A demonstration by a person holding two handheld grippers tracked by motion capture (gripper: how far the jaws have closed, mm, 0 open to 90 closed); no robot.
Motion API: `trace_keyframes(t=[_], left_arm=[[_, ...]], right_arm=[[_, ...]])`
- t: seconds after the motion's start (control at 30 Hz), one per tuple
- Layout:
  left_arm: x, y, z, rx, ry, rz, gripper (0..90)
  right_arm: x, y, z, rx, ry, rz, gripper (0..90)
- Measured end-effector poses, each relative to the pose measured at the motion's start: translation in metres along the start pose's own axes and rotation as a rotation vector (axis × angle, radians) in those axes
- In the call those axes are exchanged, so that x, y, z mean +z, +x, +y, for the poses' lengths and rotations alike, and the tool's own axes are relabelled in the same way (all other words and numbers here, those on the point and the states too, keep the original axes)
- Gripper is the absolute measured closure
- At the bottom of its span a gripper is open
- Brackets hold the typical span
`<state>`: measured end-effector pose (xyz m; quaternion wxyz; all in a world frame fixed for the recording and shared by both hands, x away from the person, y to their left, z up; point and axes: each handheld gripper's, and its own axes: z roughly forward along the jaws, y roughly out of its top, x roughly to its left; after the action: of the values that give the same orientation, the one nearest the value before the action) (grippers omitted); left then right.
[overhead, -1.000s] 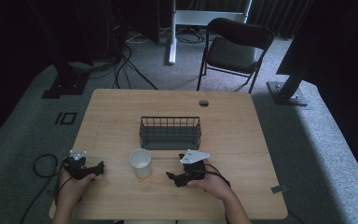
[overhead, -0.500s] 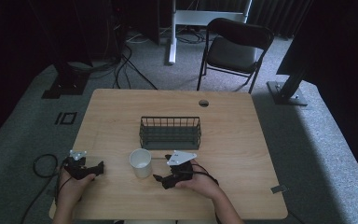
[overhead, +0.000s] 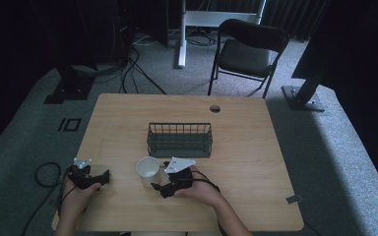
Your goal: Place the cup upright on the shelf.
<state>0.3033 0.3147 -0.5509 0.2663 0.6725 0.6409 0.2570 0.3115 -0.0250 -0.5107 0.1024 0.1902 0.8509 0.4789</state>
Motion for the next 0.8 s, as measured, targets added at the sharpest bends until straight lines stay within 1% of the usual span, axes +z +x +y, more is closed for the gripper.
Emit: trace_keyframes(t=[0.03,0.1,0.27,0.53,0.57,0.6,0.73,0.8], left_arm=[[0.0,0.0,0.0,0.0,0.0,0.0,0.8],[0.0,0.0,0.0,0.0,0.0,0.0,0.9],[0.0,0.0,0.0,0.0,0.0,0.0,0.9],[0.0,0.0,0.0,-0.001,-0.001,0.0,0.9],[0.0,0.0,0.0,0.0,0.0,0.0,0.9],[0.0,0.0,0.0,0.0,0.0,0.0,0.9],[0.0,0.0,0.0,-0.001,-0.001,-0.001,0.9],[0.0,0.0,0.0,-0.002,-0.002,0.0,0.9]], right_arm=[[0.001,0.0,0.0,-0.008,0.0,0.001,13.6],[0.004,0.0,0.002,-0.008,-0.003,-0.002,15.6],[0.011,0.001,0.007,-0.016,-0.005,-0.001,15.5],[0.021,0.003,0.013,-0.011,-0.014,0.006,15.6],[0.023,0.003,0.014,-0.015,-0.018,-0.004,15.6],[0.024,0.003,0.014,-0.017,-0.018,-0.003,15.5],[0.027,0.003,0.017,0.0,-0.033,-0.008,15.5],[0.028,0.002,0.018,-0.001,-0.035,-0.008,15.6]])
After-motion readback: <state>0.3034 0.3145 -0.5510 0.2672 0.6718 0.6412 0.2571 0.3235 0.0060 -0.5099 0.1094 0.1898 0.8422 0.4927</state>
